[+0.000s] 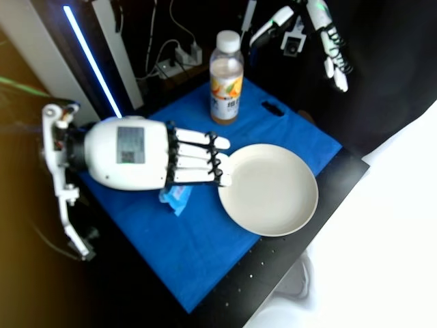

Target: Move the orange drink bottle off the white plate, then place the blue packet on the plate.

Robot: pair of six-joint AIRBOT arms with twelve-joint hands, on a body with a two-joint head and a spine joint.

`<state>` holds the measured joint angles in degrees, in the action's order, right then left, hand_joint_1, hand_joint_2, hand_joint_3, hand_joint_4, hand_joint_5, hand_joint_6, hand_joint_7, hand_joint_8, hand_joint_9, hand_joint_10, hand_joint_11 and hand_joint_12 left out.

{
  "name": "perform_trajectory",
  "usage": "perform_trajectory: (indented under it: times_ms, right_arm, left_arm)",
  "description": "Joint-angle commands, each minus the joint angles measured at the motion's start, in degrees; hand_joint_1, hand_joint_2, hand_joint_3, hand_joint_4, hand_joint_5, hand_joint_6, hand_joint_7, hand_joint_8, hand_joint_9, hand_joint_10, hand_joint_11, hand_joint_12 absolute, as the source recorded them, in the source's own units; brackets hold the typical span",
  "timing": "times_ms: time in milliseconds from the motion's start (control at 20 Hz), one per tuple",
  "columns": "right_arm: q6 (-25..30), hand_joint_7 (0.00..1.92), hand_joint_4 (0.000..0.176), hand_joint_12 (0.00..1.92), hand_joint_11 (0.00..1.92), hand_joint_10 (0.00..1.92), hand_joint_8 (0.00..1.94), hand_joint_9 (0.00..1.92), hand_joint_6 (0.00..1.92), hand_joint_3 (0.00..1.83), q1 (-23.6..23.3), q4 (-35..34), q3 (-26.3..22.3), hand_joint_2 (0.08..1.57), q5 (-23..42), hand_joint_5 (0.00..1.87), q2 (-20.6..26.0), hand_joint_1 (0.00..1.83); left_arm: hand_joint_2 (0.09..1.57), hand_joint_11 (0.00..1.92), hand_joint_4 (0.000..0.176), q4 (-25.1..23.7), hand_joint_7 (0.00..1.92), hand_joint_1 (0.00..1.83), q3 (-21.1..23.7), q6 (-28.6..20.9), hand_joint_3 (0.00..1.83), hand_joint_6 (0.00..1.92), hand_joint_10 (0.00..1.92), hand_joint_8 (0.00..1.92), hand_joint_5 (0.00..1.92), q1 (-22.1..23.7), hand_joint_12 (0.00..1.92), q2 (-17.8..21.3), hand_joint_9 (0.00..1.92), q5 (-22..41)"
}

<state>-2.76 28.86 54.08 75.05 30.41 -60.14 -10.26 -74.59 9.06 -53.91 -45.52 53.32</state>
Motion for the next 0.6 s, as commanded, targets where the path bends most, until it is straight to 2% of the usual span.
perform_trajectory:
  times_ms: [0, 50, 150, 250, 300, 350, 400, 450, 550]
  right_arm:
    - [0.4, 0.31, 0.026, 0.58, 0.00, 0.01, 0.00, 0.22, 0.01, 0.00, -0.8, -1.7, 0.1, 0.60, 2.5, 0.29, -0.1, 0.56]
    - [0.4, 0.33, 0.028, 0.62, 0.00, 0.01, 0.01, 0.23, 0.02, 0.01, -0.8, -1.5, 0.3, 0.63, 2.1, 0.32, -0.2, 0.57]
    - [0.4, 0.37, 0.015, 0.77, 0.00, 0.02, 0.01, 0.29, 0.01, 0.01, -0.8, -1.5, 0.5, 0.69, 1.4, 0.32, -0.6, 0.64]
    - [0.4, 0.40, 0.013, 0.82, 0.00, 0.02, 0.01, 0.34, 0.02, 0.01, -0.8, -1.2, 1.0, 0.75, 0.5, 0.35, -1.2, 0.68]
    - [0.4, 0.43, 0.021, 0.81, 0.00, 0.02, 0.01, 0.35, 0.02, 0.00, -0.8, -1.0, 1.2, 0.77, 0.0, 0.37, -1.6, 0.70]
    - [0.4, 0.43, 0.038, 0.79, 0.00, 0.00, 0.00, 0.33, 0.02, 0.00, -0.8, -0.9, 1.4, 0.78, -0.3, 0.39, -1.9, 0.72]
    - [0.4, 0.41, 0.042, 0.86, 0.00, 0.00, 0.00, 0.33, 0.01, 0.00, -0.8, -0.9, 1.6, 0.77, -0.6, 0.38, -2.3, 0.68]
    - [0.4, 0.47, 0.016, 0.95, 0.00, 0.01, 0.01, 0.37, 0.02, 0.00, -0.8, -0.8, 1.7, 0.77, -0.8, 0.43, -2.5, 0.66]
    - [0.4, 0.47, 0.010, 0.95, 0.00, 0.00, 0.00, 0.36, 0.01, 0.00, -0.7, -0.5, 1.7, 0.77, -1.2, 0.44, -2.8, 0.68]
  left_arm:
    - [0.57, 0.00, 0.176, 2.4, 0.00, 0.57, 0.2, -0.4, 0.00, 0.00, 0.00, 0.00, 0.00, 0.6, 0.00, 0.2, 0.00, 6.8]
    - [0.57, 0.00, 0.176, 2.4, 0.00, 0.57, 0.3, -0.4, 0.00, 0.00, 0.00, 0.00, 0.00, 0.8, 0.00, 0.3, 0.00, 7.3]
    - [0.56, 0.00, 0.176, 2.2, 0.00, 0.58, 0.4, -0.4, 0.00, 0.00, 0.00, 0.00, 0.00, 1.5, 0.00, 0.3, 0.00, 7.8]
    - [0.51, 0.00, 0.176, 2.2, 0.00, 0.60, 0.3, -0.2, 0.00, 0.00, 0.00, 0.00, 0.00, 1.7, 0.00, 0.3, 0.00, 8.0]
    - [0.52, 0.00, 0.176, 2.3, 0.00, 0.59, 0.3, -0.1, 0.00, 0.00, 0.00, 0.00, 0.00, 1.8, 0.00, 0.2, 0.00, 8.2]
    - [0.53, 0.00, 0.176, 2.3, 0.00, 0.62, 0.3, -0.1, 0.00, 0.00, 0.00, 0.00, 0.00, 1.8, 0.00, 0.2, 0.00, 8.2]
    - [0.54, 0.00, 0.176, 2.2, 0.00, 0.63, 0.4, -0.1, 0.00, 0.00, 0.00, 0.00, 0.00, 1.8, 0.00, 0.2, 0.00, 8.2]
    - [0.51, 0.00, 0.176, 2.2, 0.00, 0.65, 0.5, -0.1, 0.00, 0.00, 0.00, 0.00, 0.00, 1.8, 0.00, 0.2, 0.00, 8.2]
    - [0.53, 0.00, 0.176, 2.2, 0.00, 0.61, 0.5, -0.1, 0.00, 0.00, 0.00, 0.00, 0.00, 1.8, 0.00, 0.1, 0.00, 8.4]
